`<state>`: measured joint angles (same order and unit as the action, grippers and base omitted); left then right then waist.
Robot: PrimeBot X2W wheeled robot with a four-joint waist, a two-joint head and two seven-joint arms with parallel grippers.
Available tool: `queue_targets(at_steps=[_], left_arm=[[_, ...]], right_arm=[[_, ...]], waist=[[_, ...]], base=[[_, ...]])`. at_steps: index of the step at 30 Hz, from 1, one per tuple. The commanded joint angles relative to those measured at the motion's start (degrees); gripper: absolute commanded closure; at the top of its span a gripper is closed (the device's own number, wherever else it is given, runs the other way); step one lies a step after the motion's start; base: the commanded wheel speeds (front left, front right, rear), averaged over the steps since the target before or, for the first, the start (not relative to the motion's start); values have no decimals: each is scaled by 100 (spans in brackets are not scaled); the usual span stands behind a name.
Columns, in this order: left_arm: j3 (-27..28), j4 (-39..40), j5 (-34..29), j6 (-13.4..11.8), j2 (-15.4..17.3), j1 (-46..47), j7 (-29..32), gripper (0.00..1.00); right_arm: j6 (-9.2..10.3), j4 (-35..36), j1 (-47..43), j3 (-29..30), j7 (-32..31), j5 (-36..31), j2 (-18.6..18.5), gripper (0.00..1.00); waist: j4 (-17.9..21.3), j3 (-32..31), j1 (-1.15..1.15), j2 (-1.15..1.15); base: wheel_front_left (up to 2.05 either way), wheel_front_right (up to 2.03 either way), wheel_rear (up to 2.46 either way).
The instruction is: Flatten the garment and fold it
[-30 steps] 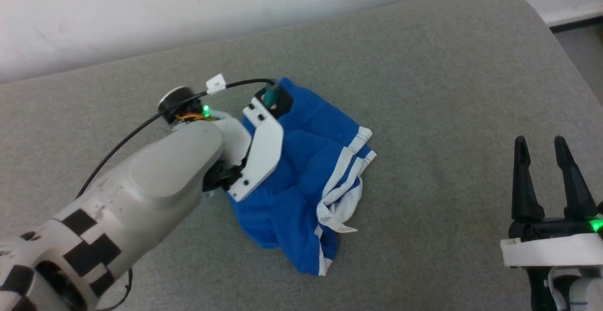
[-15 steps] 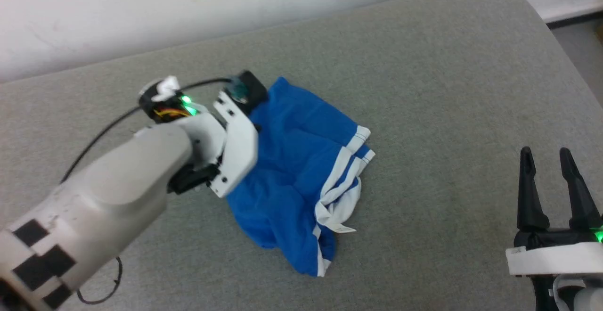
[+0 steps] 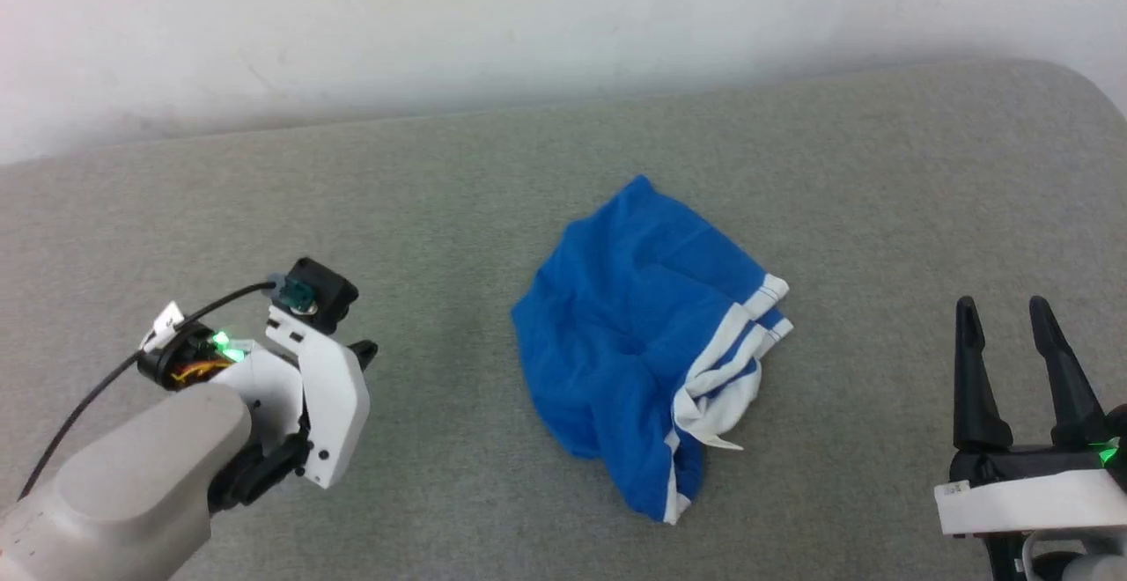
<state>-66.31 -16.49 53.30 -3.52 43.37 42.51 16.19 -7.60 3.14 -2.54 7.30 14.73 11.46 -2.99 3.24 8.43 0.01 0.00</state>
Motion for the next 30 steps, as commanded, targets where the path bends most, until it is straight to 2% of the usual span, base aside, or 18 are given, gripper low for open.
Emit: queue_targets(at_steps=[1,2,7,13,17,20,25,30], left_arm=[[47,76,14,-70,14,-41,-54,69],[95,113,-37,-141,15,-2,-157,0],[349,339,-276,-203,-141,584,-450,0],[301,165,-469,231,-704,1623,-26,0],[148,-438,-312,670,-1256,2114,490,0],[-51,-993,-328,870,-1582,2459,872,0],[-325,-1896,-218,1029,-2039,2759,1473,0],[-529,-2617,-232,1085,-2310,2793,1909,0]], right_arm=[[11,15,-30,5,27,-51,12,0],[11,12,-37,0,27,-59,12,0],[11,9,-78,-4,27,-107,12,0],[11,34,37,-53,27,-140,12,0],[11,32,155,-96,27,-98,12,0],[11,22,284,-144,27,-45,12,0],[11,-5,543,-193,27,68,12,0],[11,-27,769,-233,27,214,12,0]], waist=[[-170,-183,-1,0],[-176,-202,-1,0],[-177,-278,-1,0],[-7,-135,-1,0],[192,79,-1,0],[409,300,-1,0],[794,725,-1,0],[1127,1103,-1,0]], base=[[0,0,0],[0,0,0],[0,0,0],[0,0,0],[0,0,0],[0,0,0],[0,0,0],[0,0,0]])
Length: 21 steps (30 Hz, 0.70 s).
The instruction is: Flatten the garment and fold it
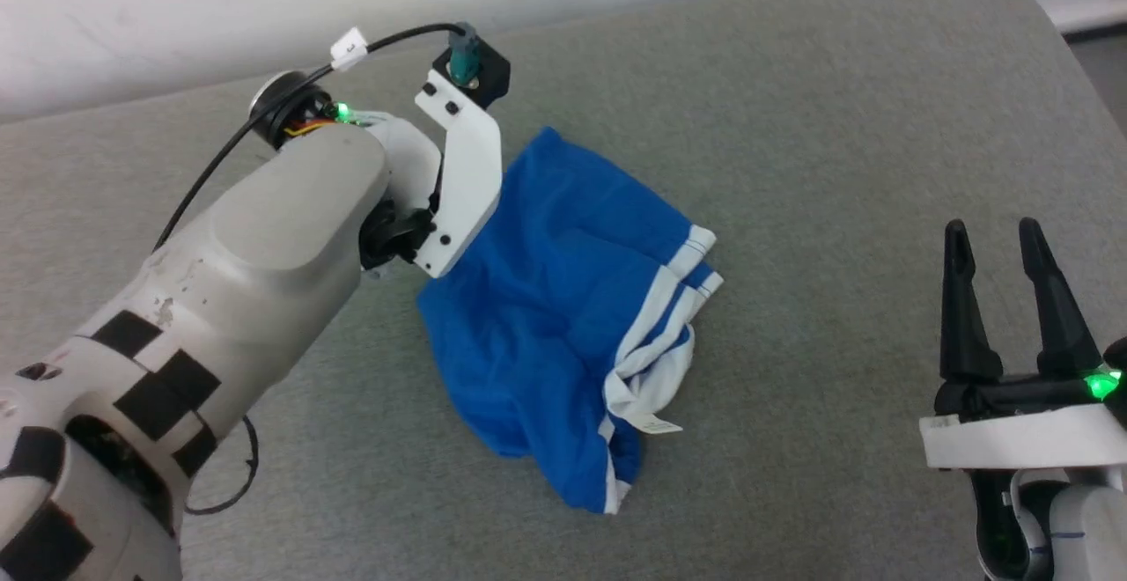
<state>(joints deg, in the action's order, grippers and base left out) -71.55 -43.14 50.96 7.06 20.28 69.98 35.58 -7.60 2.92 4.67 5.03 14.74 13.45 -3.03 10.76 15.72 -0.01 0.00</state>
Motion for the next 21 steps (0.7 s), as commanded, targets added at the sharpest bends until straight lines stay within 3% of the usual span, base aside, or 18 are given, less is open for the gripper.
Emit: queue_targets(at_steps=[1,8,9,10,13,19,21], left_arm=[[-33,-53,-2,32,-33,21,30,0],[-166,16,-43,41,15,-293,611,0],[-171,104,-36,41,56,-332,691,61],[-174,204,-26,41,105,-357,743,100],[-177,591,-270,42,292,-362,585,100],[320,1129,94,23,934,-536,-1296,100],[493,1307,135,-133,1263,-773,-1721,100]], right_arm=[[11,-10,73,-14,26,36,15,0],[11,-62,134,28,26,121,15,0],[11,-69,127,43,26,118,15,0],[11,-81,116,61,26,112,15,0],[11,-93,75,100,26,74,15,0],[11,-70,-134,178,26,17,15,0],[11,-74,-233,244,26,-6,15,0]], waist=[[425,428,1,0],[544,570,1,0],[527,553,1,0],[499,526,1,0],[365,363,1,0],[61,-60,1,0],[-105,-193,1,0]], base=[[0,0,0],[0,0,0],[0,0,0],[0,0,0],[0,0,0],[0,0,0],[0,0,0]])
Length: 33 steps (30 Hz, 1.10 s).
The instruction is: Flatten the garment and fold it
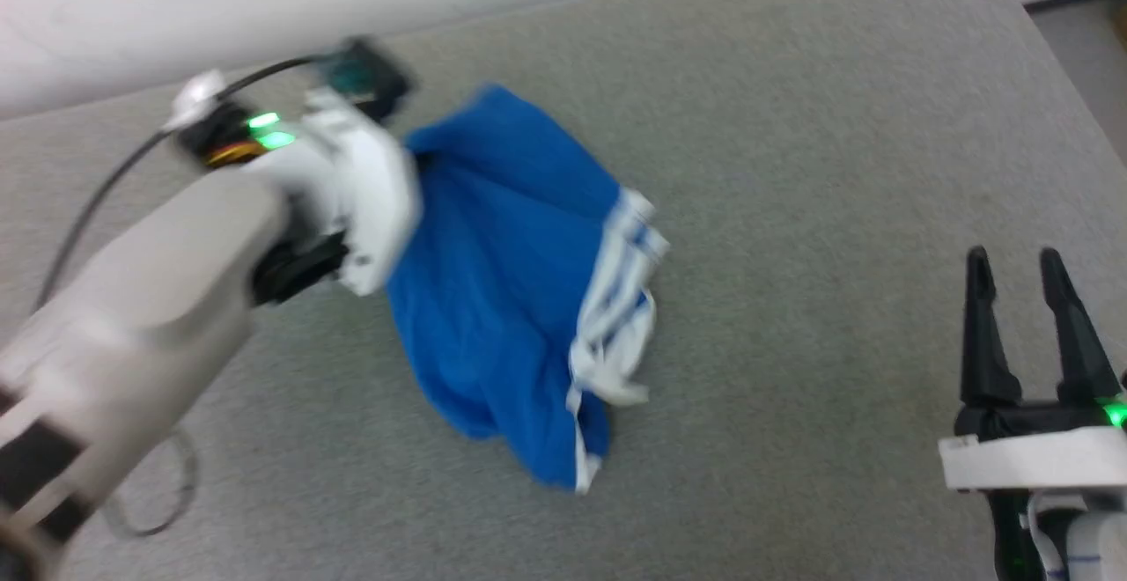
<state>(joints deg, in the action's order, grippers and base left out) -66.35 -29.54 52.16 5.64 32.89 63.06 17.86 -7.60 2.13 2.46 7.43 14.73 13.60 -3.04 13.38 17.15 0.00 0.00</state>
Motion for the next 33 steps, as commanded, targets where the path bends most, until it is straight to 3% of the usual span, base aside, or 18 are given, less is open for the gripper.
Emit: queue_targets(at_steps=[1,8,15,16,17,20,25,29,33], left_arm=[[78,49,70,-114,174,-229,-137,100],[509,851,746,-992,1299,-1716,-734,100],[371,1506,1153,-1740,1633,-3035,-867,100],[353,1577,1136,-1812,1620,-3119,-932,62],[366,1649,1118,-1893,1588,-3178,-1041,0],[531,1740,1020,-2100,1451,-3281,-1644,0],[859,1804,531,-2690,1203,-3364,-2957,0],[1252,1996,-40,-3179,953,-3500,-3271,0],[2234,2557,-950,-3530,487,-3884,-3282,0]], right_arm=[[11,11,-59,21,27,-29,16,0],[11,37,-145,-22,27,-130,16,0],[11,29,-204,-170,27,-304,16,0],[11,33,-190,-184,27,-358,16,0],[11,39,-165,-188,27,-402,16,0],[11,136,23,-182,27,-646,16,0],[11,370,605,-373,27,-1123,-57,0],[11,255,1183,-936,27,-1081,-609,0],[11,-257,1756,-1908,27,-726,-1355,0]], waist=[[-454,-382,0,0],[-859,-510,0,0],[-1032,-671,0,0],[-1067,-710,0,0],[-1099,-749,0,0],[-1218,-907,0,0],[-1436,-1121,0,0],[-1626,-1187,0,0],[-1829,-1173,0,0]], base=[[0,0,0],[0,0,0],[0,0,0],[0,0,0],[0,0,0],[0,0,0],[0,0,0],[0,0,0],[0,0,0]])
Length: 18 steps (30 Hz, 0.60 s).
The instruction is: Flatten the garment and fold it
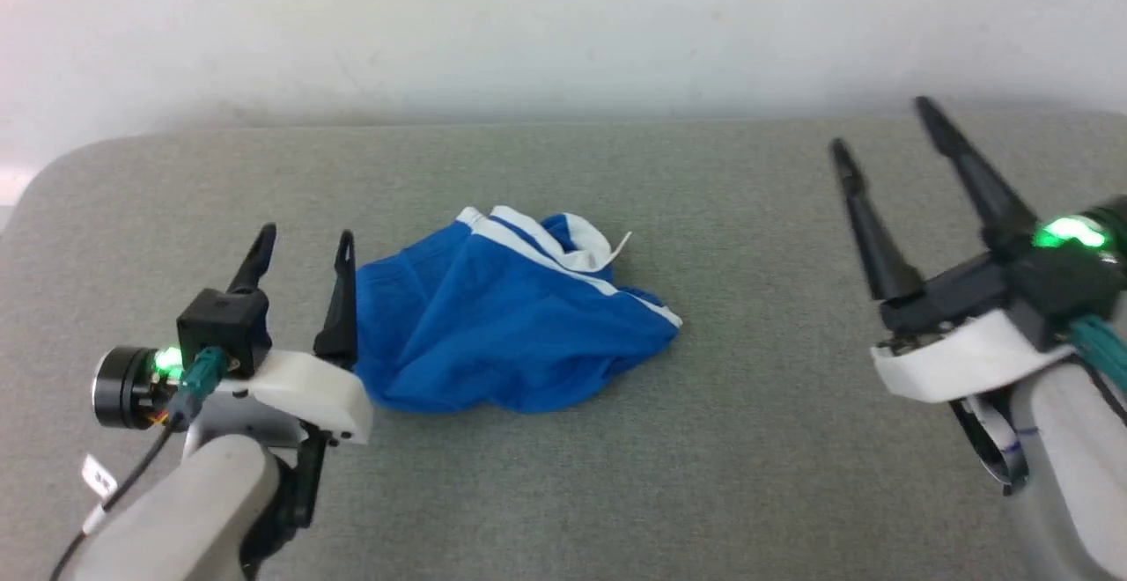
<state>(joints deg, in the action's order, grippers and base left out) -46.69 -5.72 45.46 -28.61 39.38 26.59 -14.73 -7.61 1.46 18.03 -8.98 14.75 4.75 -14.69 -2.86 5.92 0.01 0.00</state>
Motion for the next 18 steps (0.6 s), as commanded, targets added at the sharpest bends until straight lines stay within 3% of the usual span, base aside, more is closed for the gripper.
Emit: queue_targets(at_steps=[1,7,8,9,14,18], left_arm=[[534,320,-530,-165,-289,-385,-24,0],[1837,943,-1762,-279,-1152,-1351,-26,0],[1837,943,-1762,-279,-1152,-1351,-26,0],[2016,997,-1913,-259,-1289,-1479,-26,0],[2633,1018,-2449,82,-1928,-1865,-26,0],[2923,914,-2802,471,-2409,-1870,-26,0]], right_arm=[[12,-382,353,-611,25,285,-411,0],[12,-1224,1513,-2961,-590,1646,-1533,0],[12,-1224,1513,-2961,-590,1646,-1533,0],[12,-1278,1720,-3334,-817,1974,-1668,0],[12,-1456,2690,-4990,-2371,3690,-2181,0],[12,-1611,3418,-5898,-3238,4482,-2379,0]], waist=[[-255,-36,-1,0],[-559,131,-1,0],[-559,131,-1,0],[-613,174,-1,0],[-901,454,-1,0],[-1160,757,-1,0]], base=[[0,0,0],[0,0,0],[0,0,0],[0,0,0],[0,0,0],[0,0,0]])
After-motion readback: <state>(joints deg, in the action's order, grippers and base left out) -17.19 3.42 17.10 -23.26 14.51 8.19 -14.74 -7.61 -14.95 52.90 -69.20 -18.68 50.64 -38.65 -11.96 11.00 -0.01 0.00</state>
